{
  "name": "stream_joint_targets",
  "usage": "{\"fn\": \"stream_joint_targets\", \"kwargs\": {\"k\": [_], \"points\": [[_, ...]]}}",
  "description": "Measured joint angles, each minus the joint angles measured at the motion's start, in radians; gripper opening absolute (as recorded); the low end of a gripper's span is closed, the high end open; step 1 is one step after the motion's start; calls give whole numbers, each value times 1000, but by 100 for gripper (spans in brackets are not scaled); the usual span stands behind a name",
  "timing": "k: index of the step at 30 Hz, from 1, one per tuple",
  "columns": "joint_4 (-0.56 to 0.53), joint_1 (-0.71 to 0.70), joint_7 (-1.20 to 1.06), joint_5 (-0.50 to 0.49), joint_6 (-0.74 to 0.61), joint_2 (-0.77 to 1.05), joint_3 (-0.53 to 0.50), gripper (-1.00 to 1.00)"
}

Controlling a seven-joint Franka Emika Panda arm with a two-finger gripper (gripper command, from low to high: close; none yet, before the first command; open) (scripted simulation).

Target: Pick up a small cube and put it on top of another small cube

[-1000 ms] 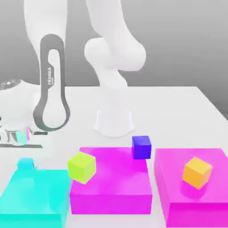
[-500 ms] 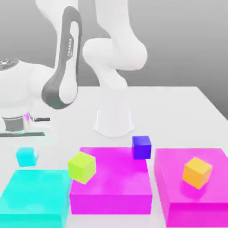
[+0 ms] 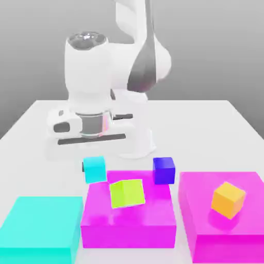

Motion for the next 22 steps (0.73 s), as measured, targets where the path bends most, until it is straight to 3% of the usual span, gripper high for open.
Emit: {"fn": "stream_joint_targets", "kwargs": {"k": [11, 18, 19, 22], "points": [[-185, 252, 84, 176, -125, -350, 164, -100], [-275, 268, 79, 221, 119, -209, 182, -100], [-282, 268, 79, 222, 154, -182, 185, 100], [-282, 268, 79, 222, 154, -182, 185, 100]]}}
